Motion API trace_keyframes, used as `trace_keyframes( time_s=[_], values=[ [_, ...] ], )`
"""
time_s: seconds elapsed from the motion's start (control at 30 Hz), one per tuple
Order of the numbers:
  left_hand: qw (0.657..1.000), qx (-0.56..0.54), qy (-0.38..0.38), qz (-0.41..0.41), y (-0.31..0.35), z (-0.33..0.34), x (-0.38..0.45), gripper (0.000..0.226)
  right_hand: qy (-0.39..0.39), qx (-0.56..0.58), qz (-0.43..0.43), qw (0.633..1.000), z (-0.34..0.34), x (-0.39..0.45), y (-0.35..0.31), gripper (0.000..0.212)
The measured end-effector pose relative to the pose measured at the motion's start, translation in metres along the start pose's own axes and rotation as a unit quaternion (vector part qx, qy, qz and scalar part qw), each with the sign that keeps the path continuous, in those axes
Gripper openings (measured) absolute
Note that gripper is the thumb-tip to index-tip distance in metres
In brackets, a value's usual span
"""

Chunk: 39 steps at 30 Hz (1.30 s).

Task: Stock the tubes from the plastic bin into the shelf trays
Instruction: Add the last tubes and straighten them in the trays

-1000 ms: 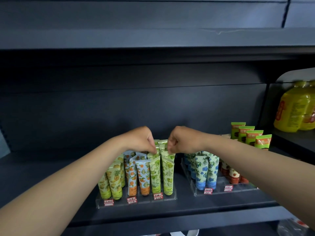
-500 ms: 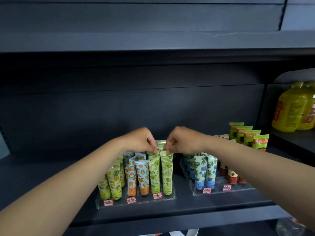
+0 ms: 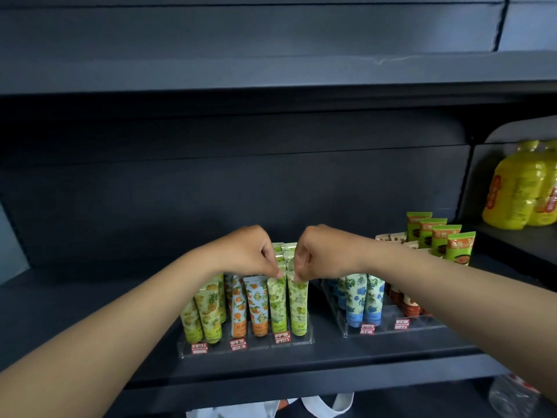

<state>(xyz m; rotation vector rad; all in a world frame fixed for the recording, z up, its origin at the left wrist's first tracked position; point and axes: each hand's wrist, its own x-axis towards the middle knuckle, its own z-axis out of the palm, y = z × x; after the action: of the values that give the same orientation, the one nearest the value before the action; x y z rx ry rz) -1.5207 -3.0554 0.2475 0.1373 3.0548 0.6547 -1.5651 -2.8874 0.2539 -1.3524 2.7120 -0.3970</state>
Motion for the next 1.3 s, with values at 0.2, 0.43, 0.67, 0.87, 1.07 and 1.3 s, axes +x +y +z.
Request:
trace_keyframes(
  time_s=[0.2, 0.43, 0.67, 0.87, 1.07, 1.3],
  values=[
    [1.000, 0.026, 0.010, -0.008, 0.006, 0.008, 0.003, 0.011, 0.015, -0.027, 0.012, 0.999, 0.001, -0.004, 0.003, 0.011],
    [0.999, -0.001, 0.036, 0.027, 0.010, 0.011, 0.000, 0.009, 0.019, -0.028, 0.009, 0.999, -0.002, -0.006, 0.006, 0.010],
    [0.999, -0.018, 0.010, 0.032, 0.007, 0.009, -0.001, 0.006, 0.013, -0.026, 0.014, 0.999, 0.001, -0.004, 0.005, 0.014],
    [0.999, -0.029, 0.005, 0.028, 0.006, 0.006, -0.003, 0.008, -0.014, -0.010, 0.011, 1.000, -0.004, -0.006, 0.005, 0.005],
    [0.995, -0.060, 0.079, -0.010, -0.016, -0.021, -0.005, 0.006, 0.048, 0.019, -0.005, 0.999, -0.020, 0.007, 0.001, 0.008],
    [0.988, -0.024, 0.118, -0.097, -0.061, -0.039, 0.002, 0.014, 0.064, 0.035, 0.000, 0.997, -0.015, 0.054, -0.007, 0.012]
  ],
)
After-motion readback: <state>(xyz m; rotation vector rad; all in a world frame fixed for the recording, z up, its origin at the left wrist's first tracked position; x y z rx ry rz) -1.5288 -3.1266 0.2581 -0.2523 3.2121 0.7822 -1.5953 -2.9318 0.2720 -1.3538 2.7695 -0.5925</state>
